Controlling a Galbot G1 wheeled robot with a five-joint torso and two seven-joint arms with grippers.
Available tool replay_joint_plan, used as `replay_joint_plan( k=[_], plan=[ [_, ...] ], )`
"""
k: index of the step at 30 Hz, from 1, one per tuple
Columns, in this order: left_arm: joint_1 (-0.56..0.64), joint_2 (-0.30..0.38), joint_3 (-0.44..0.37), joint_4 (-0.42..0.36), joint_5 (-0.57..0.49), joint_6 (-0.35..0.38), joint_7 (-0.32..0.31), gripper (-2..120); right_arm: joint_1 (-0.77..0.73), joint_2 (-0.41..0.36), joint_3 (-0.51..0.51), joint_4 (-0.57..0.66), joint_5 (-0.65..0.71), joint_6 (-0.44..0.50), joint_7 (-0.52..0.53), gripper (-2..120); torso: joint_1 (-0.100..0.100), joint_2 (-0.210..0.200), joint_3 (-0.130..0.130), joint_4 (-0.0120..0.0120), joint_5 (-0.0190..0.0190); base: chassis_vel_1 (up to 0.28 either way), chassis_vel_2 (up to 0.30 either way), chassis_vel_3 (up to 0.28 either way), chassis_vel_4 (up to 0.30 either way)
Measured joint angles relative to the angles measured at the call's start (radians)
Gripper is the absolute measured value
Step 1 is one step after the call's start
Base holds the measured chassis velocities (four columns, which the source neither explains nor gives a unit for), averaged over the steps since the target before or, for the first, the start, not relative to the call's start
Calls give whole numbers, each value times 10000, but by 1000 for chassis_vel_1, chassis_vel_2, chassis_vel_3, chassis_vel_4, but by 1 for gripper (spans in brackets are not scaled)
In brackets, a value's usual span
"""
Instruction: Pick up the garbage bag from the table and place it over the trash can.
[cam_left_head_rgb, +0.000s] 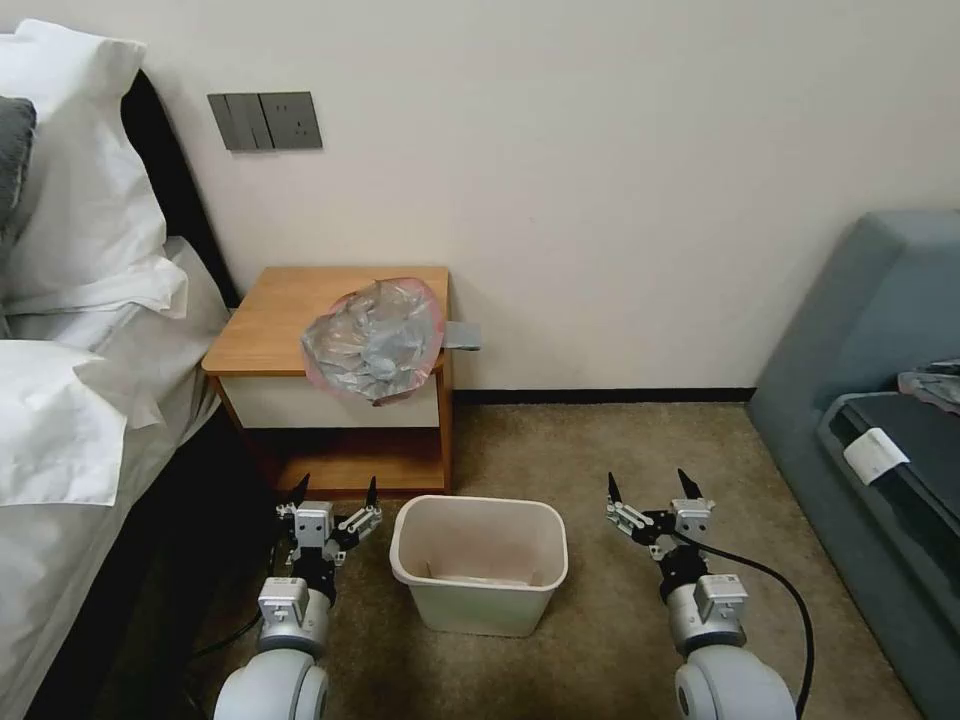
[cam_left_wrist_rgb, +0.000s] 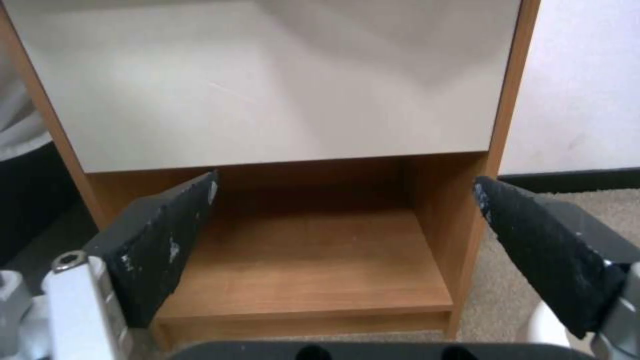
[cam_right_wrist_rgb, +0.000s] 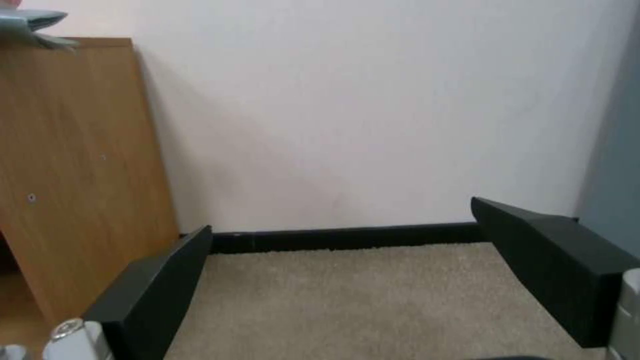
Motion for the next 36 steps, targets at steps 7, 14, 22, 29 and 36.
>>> replay_joint_plan(
  k=[7, 14, 22, 29, 36],
  plan=[
    [0, 0, 0, 0, 0, 0, 0, 100, 0, 0, -1, 0, 0, 0, 0, 100, 0, 0, 0, 0, 0, 0, 0, 0, 0],
    [0, 1, 0, 0, 0, 0, 0, 100, 0, 0, 0, 0, 0, 0, 0, 100, 0, 0, 0, 0, 0, 0, 0, 0, 0],
    [1, 41, 6, -14, -79, -5, -14, 100, -62, -5, -2, 64, 1, -1, 9, 100, 0, 0, 0, 1, 1, 0, 0, 0, 0],
    [66, 843, 257, -417, -1522, -348, -407, 97, -1760, -168, -69, 1774, 236, -56, 482, 100, 0, 0, 0, -2, -2, 0, 0, 0, 0],
    [92, 1578, 507, -709, -2844, -484, -646, 99, -2115, -244, -239, 2244, 388, 124, 665, 100, 0, 2, -1, 3, -2, 0, 0, 0, 0]
  ],
)
